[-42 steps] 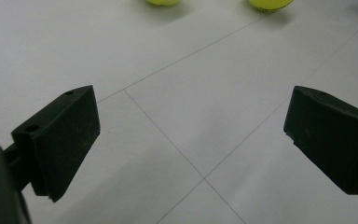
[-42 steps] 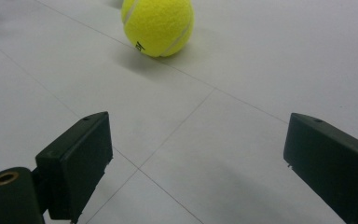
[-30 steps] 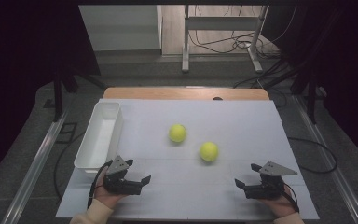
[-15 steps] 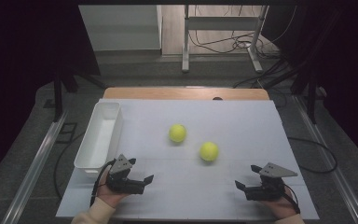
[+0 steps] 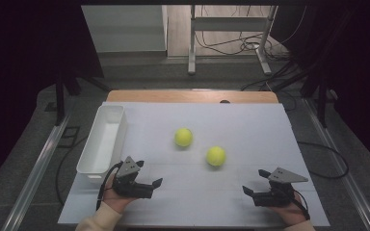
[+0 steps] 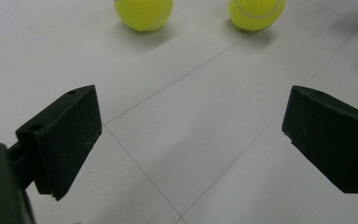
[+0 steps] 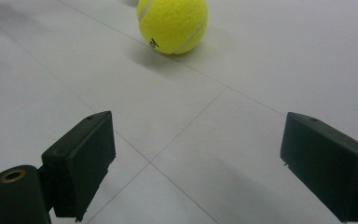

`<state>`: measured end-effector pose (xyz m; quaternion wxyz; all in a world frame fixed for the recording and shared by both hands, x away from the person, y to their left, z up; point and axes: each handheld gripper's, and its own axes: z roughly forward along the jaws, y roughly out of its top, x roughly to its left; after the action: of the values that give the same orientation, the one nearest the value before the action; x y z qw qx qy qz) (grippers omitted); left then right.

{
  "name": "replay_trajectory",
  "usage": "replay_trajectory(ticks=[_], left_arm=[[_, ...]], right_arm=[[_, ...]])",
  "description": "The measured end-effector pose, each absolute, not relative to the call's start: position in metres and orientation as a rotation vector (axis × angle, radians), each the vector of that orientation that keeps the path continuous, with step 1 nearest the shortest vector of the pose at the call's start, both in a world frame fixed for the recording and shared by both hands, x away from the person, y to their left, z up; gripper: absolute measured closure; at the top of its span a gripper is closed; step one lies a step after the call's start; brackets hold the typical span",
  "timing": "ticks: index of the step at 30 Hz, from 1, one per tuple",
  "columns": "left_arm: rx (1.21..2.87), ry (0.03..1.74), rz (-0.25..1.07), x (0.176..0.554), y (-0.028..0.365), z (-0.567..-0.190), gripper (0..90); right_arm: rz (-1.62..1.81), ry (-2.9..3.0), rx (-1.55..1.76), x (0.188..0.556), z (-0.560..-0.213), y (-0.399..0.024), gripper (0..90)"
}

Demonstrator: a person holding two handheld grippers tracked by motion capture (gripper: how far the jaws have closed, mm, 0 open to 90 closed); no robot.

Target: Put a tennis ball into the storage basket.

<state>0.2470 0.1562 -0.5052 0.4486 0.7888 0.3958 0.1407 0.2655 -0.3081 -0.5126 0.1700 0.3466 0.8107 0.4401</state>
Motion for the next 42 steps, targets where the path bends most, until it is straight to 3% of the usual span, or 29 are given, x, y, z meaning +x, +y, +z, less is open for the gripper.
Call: replay_trajectory(ticks=[42], left_arm=[[1.966,1.0,0.258,0.276,0.135,-0.491,7.3]], right_arm=[[1.233,2.309,0.966,0.268,-0.514,-0.308,11.5]])
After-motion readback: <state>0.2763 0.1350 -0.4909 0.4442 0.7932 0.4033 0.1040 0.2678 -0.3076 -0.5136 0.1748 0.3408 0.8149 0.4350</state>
